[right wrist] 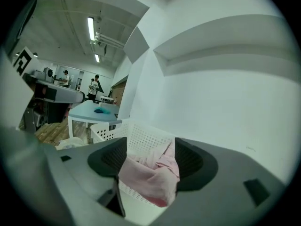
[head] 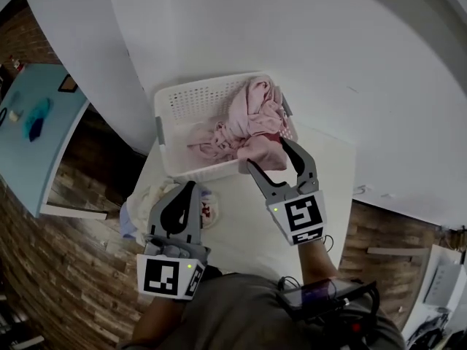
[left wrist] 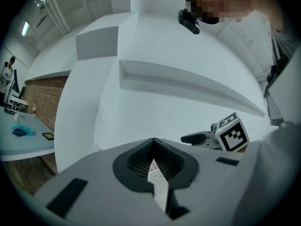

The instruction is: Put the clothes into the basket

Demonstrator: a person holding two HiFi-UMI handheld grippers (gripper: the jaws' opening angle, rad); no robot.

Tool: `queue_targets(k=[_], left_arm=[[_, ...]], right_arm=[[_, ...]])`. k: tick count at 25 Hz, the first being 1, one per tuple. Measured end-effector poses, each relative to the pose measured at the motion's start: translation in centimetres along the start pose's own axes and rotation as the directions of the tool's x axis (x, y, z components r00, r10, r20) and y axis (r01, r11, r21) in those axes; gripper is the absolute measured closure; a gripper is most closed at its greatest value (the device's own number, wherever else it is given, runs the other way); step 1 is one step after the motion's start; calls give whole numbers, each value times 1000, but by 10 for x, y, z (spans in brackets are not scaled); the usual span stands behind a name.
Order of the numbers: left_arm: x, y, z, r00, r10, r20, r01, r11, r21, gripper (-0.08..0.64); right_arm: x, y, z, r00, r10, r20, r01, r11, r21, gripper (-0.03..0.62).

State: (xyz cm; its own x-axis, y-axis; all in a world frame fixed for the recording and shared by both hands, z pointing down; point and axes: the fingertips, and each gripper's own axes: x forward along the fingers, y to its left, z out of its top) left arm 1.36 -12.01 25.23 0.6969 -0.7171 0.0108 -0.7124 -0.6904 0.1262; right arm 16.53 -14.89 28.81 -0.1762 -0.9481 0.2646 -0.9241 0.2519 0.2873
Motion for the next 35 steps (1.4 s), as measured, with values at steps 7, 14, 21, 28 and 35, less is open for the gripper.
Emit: queue_targets(k=[7,14,21,28,35], left_arm=[[-2,-17,14,1000,-13,21,12,999,31,552],[-3,-35,17,999,-16,30,14,998,67,552],[-2,-39,26,998,5,69,-10,997,71,552],[-9,-43,38,994,40,100,-54,989,141,552],[-22,-31,53,983,126,131,-143,981,129,552]], right_arm=[[-38,9,7,994,3,107,-6,1000,30,525],[-66,15,4,987,32,158,-46,995,90,580],[-80,16,2,982,31,185,-57,989,134,580],[-86,16,7,976,52,213,-81,988,132,578],[-80,25,23,961,124,249,-155,982,110,578]])
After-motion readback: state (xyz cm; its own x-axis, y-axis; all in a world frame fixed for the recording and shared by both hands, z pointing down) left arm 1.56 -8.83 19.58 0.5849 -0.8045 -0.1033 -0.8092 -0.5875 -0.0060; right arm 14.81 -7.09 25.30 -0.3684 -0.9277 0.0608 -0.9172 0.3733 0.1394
